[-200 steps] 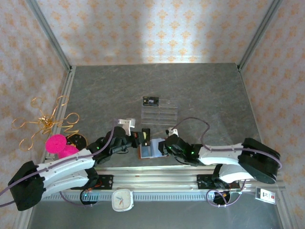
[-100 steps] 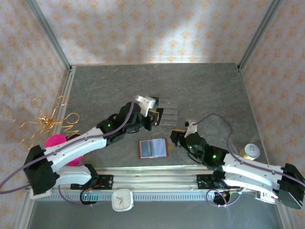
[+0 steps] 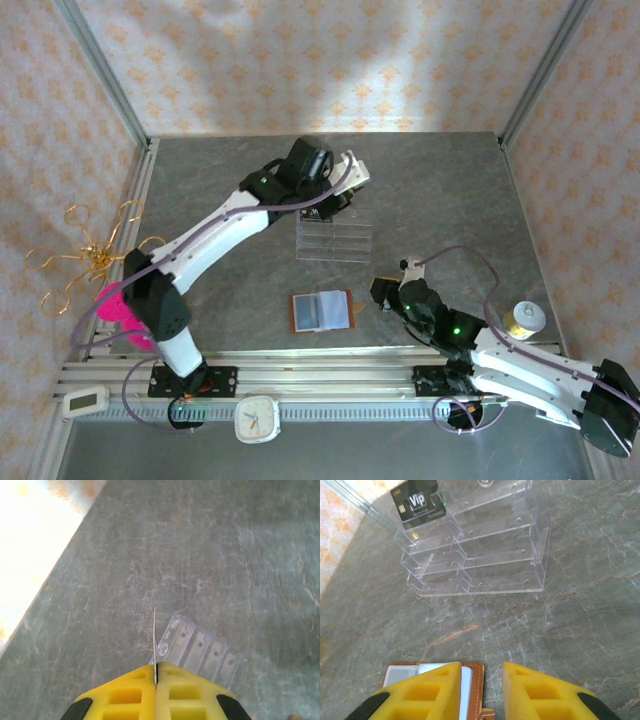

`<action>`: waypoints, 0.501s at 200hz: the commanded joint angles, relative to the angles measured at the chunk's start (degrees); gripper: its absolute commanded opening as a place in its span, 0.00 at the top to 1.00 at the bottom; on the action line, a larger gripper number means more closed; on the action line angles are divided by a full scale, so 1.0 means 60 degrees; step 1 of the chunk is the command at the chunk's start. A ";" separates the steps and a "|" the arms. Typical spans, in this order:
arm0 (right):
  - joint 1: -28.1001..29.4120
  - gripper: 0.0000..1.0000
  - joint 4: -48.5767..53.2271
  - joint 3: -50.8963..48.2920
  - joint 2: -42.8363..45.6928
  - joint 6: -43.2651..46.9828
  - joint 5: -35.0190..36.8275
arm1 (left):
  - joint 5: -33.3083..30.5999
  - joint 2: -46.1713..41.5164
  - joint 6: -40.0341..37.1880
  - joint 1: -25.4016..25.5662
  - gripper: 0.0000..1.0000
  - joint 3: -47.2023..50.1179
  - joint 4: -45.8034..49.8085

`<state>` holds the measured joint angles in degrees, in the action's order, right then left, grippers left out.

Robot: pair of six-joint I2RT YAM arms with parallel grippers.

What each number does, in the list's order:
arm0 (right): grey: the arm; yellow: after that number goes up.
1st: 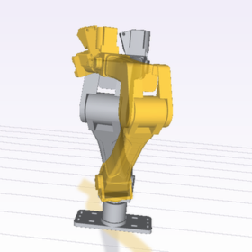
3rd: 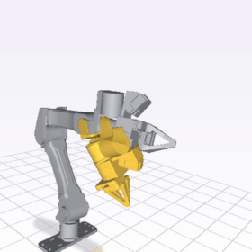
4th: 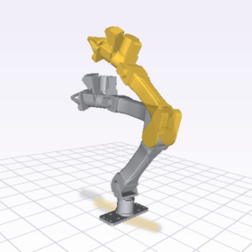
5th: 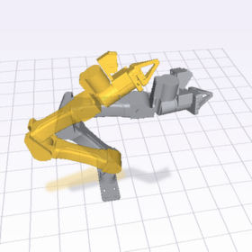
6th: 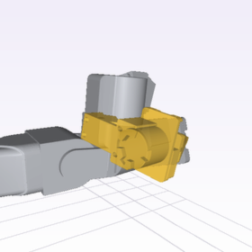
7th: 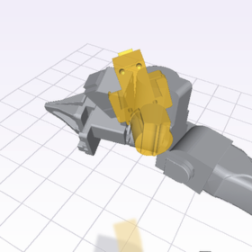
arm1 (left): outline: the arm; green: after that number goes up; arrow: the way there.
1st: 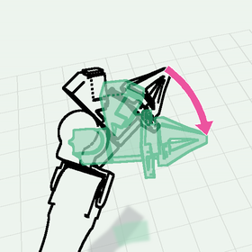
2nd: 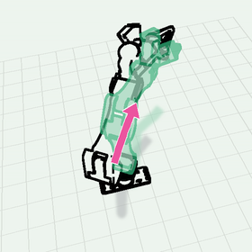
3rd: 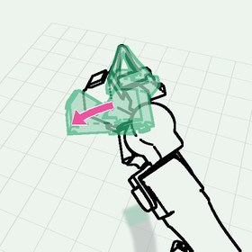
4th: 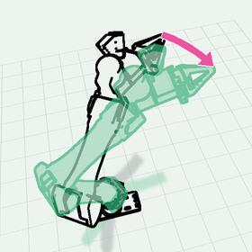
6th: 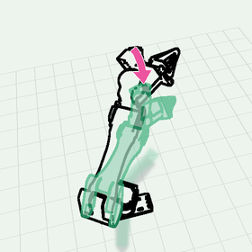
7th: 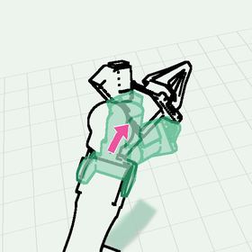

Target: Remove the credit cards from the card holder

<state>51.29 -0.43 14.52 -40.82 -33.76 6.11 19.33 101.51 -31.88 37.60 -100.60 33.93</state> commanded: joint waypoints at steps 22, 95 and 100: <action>-0.0301 0.74 0.0141 0.0247 -0.0721 0.0244 -0.0390 | 0.0444 0.2762 -0.2484 -0.0025 1.00 -0.3584 0.3752; -0.1987 0.74 0.0291 0.0928 -0.1819 0.0742 -0.1665 | 0.1207 0.3780 -0.3989 -0.0188 1.00 -0.5066 0.4260; -0.2039 0.74 0.0282 0.0961 -0.1925 0.0757 -0.1710 | 0.1179 0.3856 -0.4083 -0.0189 1.00 -0.5144 0.4358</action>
<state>40.73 0.58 17.89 -50.26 -31.18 -1.39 24.25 124.27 -51.24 36.58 -128.05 56.62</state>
